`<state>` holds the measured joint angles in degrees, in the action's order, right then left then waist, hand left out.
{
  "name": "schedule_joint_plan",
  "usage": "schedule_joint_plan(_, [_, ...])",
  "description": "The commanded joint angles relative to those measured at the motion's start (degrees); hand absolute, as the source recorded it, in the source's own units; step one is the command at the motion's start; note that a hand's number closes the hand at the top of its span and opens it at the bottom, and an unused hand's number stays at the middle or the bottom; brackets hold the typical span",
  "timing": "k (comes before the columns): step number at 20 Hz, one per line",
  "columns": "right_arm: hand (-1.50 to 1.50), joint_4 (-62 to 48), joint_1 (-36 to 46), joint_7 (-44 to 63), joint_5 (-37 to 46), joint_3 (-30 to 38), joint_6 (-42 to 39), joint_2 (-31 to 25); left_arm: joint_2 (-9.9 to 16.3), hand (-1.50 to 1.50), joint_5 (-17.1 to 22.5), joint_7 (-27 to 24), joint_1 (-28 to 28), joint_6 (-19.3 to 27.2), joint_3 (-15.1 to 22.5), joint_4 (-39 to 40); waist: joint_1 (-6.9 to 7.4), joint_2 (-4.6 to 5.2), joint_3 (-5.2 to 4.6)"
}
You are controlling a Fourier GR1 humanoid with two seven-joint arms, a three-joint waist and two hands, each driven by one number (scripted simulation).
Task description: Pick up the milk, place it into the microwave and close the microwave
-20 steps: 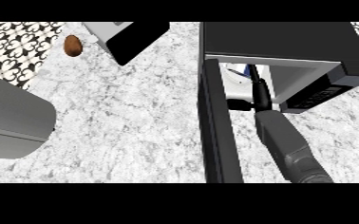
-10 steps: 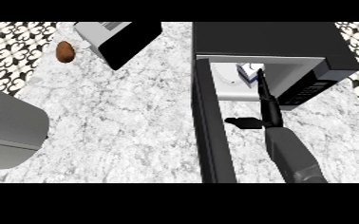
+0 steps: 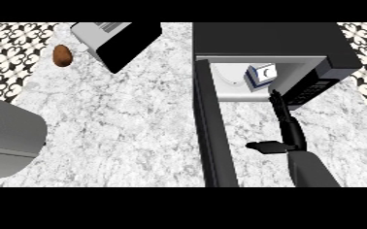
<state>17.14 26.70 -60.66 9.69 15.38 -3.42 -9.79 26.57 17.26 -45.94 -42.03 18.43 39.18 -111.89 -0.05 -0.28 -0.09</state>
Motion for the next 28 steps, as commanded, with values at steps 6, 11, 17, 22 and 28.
schedule_joint_plan(6, [1.50, 10.1, -12.5, -4.2, -3.8, 0.2, -9.7, -5.9, -2.2, -1.50, -3.7, 6.4, 8.8, -1.3, 4.4, 4.9, -1.53, -0.02, 0.01])
schedule_joint_plan(11, [-1.50, 11.6, -15.1, -3.6, -6.1, 1.1, -11.1, -7.6, -5.0, 1.50, -7.7, 15.9, 19.8, -1.7, 5.5, 10.7, -0.97, 0.33, 0.11])
schedule_joint_plan(17, [-1.50, 15.2, -20.0, -1.4, -11.6, 3.9, -16.4, -13.3, -7.4, 1.50, -12.3, 21.5, 26.1, -2.0, 7.5, 12.5, -0.89, 0.21, 0.09])
schedule_joint_plan(22, [-1.50, 14.4, -22.5, -3.5, -13.3, 4.5, -17.3, -14.8, -16.1, 1.50, -16.0, 24.5, 29.3, 3.4, 8.6, 17.8, -0.18, 0.29, 0.15])
schedule_joint_plan(28, [-1.50, 15.1, -24.4, -2.5, -15.5, 4.3, -20.3, -16.6, -21.1, 1.50, -18.4, 27.6, 40.3, 2.5, 5.5, 28.7, -0.65, 0.32, 0.15])
